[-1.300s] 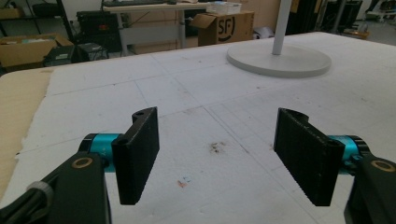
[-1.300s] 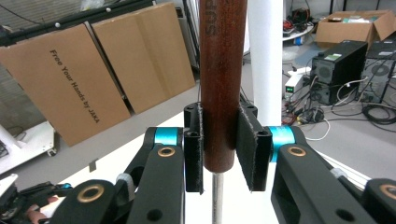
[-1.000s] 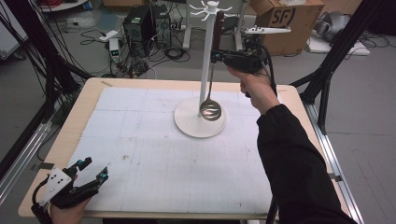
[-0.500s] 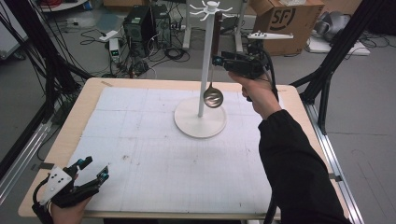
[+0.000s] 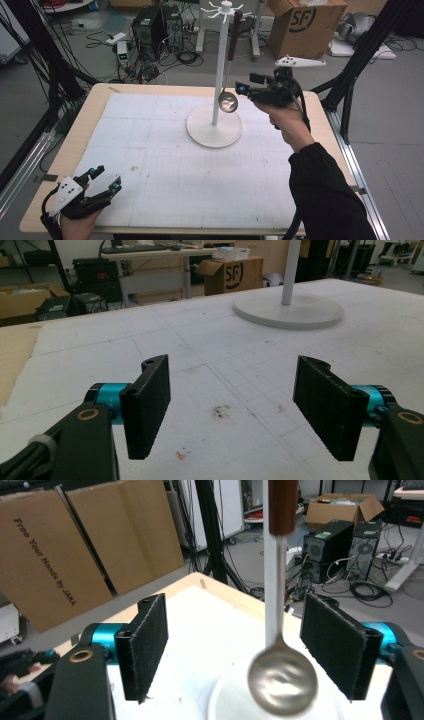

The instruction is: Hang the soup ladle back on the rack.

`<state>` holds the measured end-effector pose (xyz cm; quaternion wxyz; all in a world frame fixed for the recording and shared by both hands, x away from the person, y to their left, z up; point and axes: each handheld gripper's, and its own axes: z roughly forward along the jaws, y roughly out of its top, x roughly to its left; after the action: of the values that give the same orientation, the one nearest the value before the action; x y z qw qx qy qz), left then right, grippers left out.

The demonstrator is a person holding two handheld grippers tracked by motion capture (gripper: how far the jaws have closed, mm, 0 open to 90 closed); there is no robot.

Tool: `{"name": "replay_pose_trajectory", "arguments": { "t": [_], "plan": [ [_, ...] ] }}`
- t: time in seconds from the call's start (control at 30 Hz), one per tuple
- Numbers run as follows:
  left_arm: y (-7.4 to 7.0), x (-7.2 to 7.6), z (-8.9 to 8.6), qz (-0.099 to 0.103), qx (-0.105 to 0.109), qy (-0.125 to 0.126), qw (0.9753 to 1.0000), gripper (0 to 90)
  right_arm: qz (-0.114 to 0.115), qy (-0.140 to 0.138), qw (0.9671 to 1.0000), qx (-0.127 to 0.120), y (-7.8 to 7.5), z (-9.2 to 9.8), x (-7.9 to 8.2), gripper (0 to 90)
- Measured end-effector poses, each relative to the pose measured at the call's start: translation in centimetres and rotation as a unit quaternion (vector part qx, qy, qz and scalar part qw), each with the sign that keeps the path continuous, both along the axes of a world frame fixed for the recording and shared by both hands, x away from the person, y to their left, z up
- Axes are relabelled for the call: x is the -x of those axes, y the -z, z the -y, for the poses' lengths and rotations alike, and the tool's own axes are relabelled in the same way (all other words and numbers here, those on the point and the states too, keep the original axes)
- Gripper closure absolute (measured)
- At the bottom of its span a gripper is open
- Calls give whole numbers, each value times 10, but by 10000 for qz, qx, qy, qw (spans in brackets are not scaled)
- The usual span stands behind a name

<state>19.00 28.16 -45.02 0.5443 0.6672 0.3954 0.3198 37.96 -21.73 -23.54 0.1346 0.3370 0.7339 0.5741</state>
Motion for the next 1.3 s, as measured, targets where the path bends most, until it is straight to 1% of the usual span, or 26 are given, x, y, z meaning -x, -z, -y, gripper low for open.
{"name": "replay_pose_trajectory", "arguments": {
  "t": [0.03,0.17,0.23,0.27,0.33,0.4,0.47,0.53,0.6,0.8,0.97,1.03,1.1,1.17,1.2,1.27,1.3],
  "plan": [
    [0,-1,1,1,2,9,10000,317,-3,6,10000,28,3,2,4,261],
    [0,-5,6,23,10,67,10000,316,105,69,9997,228,14,9,20,250],
    [0,-8,8,34,13,117,9999,315,109,53,9995,296,20,13,28,231],
    [0,-9,9,42,26,133,9999,314,149,50,9993,327,24,15,31,227],
    [0,-12,12,47,22,173,9998,313,138,54,9991,386,31,19,38,204],
    [0,-14,14,50,19,210,9998,311,159,49,9991,400,39,24,44,197],
    [0,-16,16,45,15,237,9997,310,145,94,9990,407,46,28,50,185],
    [0,-18,18,53,22,269,9996,309,200,150,9988,432,53,33,56,181],
    [0,-19,20,56,17,290,9996,308,193,202,9986,445,60,38,62,173],
    [0,-22,23,74,17,352,9994,306,176,397,9984,359,80,53,73,172],
    [0,-24,24,93,69,370,9992,304,149,504,9978,405,95,57,80,159],
    [0,-26,26,85,85,387,9992,301,173,539,9976,398,99,57,85,159],
    [-1,-27,28,101,109,414,9990,298,235,564,9970,473,105,56,90,159],
    [-1,-28,29,118,141,475,9987,297,330,586,9963,537,112,56,94,159],
    [-1,-29,31,116,146,511,9985,294,279,625,9960,582,115,56,96,151],
    [0,-31,34,116,154,624,9979,282,345,668,9950,662,123,56,100,152],
    [-1,-32,35,121,164,687,9974,277,322,714,9945,694,127,56,103,152]
  ]
}}
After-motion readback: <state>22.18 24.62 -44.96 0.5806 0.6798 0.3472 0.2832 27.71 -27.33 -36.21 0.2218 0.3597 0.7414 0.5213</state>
